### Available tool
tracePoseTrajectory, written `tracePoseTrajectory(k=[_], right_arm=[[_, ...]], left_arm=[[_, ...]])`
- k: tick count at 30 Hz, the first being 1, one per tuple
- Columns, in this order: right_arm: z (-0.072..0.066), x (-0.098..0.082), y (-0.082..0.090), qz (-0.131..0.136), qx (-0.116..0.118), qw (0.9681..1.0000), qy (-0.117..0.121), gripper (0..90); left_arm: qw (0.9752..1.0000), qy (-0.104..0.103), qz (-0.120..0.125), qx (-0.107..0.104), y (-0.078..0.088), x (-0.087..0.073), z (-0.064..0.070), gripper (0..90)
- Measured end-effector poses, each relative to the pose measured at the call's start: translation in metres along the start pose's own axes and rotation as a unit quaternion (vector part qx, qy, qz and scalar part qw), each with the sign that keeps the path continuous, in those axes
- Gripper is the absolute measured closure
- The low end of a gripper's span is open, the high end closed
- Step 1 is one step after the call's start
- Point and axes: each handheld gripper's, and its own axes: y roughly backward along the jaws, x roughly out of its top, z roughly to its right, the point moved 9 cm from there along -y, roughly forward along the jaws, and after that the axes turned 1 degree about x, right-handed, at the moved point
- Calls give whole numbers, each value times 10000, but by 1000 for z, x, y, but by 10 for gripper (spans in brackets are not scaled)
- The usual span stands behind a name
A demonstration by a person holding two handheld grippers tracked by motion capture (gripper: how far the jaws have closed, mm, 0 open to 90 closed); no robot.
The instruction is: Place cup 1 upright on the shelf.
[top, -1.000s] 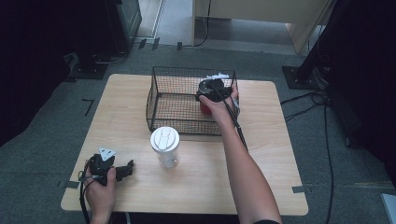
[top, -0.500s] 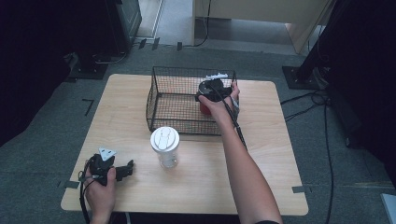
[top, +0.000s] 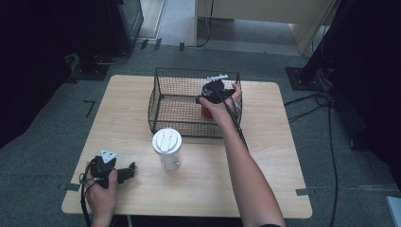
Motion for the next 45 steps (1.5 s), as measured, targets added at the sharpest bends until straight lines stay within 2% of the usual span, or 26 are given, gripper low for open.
tracePoseTrajectory(k=[2, 5, 13, 20, 26, 31, 35, 45], right_arm=[[-1, -1, 1, -1, 2, 10000, 11, 0], [-2, -2, 1, -2, -78, 9998, 171, 0], [-3, -3, 6, 31, -380, 9986, 370, 0], [-5, -1, 12, 108, -407, 9984, 374, 0], [-5, 5, 22, 329, -437, 9974, 464, 0], [-11, 14, 38, 643, -269, 9965, 465, 0], [-11, 16, 44, 717, -221, 9962, 448, 0], [-11, 15, 70, 1226, 88, 9916, 393, 0]], left_arm=[[10000, -1, -1, 0, 0, 0, 0, 0], [10000, 1, 1, 0, 0, 0, 0, 0], [10000, 11, 10, 0, 0, 0, 0, 0], [10000, 12, 6, -2, 0, 0, 0, 0], [10000, 9, 4, -2, 0, 0, 0, 0], [10000, 10, 3, -3, 0, 0, 0, 0], [10000, 9, 5, -3, 0, 0, 0, 0], [10000, 10, 9, -1, 0, 0, 0, 0]])
